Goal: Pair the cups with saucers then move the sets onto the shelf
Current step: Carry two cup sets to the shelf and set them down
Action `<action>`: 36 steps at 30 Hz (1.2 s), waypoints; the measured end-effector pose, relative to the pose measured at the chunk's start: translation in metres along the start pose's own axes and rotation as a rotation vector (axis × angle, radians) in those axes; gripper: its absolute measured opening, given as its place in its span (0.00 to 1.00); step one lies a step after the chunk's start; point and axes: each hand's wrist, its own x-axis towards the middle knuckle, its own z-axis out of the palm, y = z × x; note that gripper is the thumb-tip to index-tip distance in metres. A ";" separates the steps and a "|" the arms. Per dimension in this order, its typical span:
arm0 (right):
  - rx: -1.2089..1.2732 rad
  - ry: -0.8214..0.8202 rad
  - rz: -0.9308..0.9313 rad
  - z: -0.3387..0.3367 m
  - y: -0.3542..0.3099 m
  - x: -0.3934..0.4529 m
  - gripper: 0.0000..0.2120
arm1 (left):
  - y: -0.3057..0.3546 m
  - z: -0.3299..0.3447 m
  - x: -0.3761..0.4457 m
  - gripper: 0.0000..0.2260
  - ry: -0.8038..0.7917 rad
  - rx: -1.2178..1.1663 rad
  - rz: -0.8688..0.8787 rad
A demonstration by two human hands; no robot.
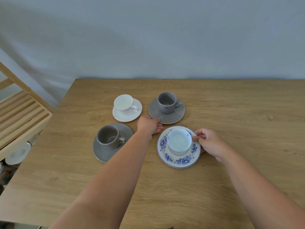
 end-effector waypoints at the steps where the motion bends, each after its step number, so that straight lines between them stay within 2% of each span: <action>1: 0.006 -0.003 0.001 0.000 -0.001 -0.001 0.03 | 0.001 0.001 0.001 0.05 0.004 0.032 0.002; 2: 0.015 -0.005 0.002 0.000 -0.001 -0.001 0.03 | 0.003 0.002 0.002 0.03 0.010 0.049 0.000; 5: 0.043 -0.007 0.013 -0.001 -0.002 -0.003 0.03 | 0.005 0.003 0.009 0.06 0.023 0.030 -0.033; 8: 0.069 0.013 0.027 -0.004 -0.001 -0.003 0.03 | 0.007 0.003 0.012 0.07 0.017 -0.060 -0.081; 11: 0.094 0.039 0.030 -0.006 0.000 -0.006 0.03 | 0.008 0.002 0.011 0.04 -0.009 -0.156 -0.102; 15: 0.138 0.065 0.020 -0.007 0.005 -0.010 0.03 | 0.005 0.003 0.009 0.13 -0.051 -0.272 -0.076; 18: 0.167 0.094 0.014 -0.006 0.010 -0.015 0.05 | 0.003 0.003 0.005 0.07 -0.059 -0.306 -0.066; 21: 0.202 0.130 0.018 -0.004 0.013 -0.022 0.05 | -0.001 0.003 0.003 0.06 -0.066 -0.315 -0.038; 28: 0.322 0.193 0.017 -0.003 0.017 -0.038 0.06 | -0.010 -0.006 -0.003 0.10 -0.137 -0.385 -0.017; 33: 0.391 0.244 -0.005 -0.006 0.020 -0.046 0.08 | -0.014 -0.012 -0.013 0.08 -0.178 -0.433 0.015; 36: 0.426 0.282 -0.031 -0.008 0.014 -0.055 0.08 | -0.010 -0.015 -0.021 0.11 -0.209 -0.480 0.056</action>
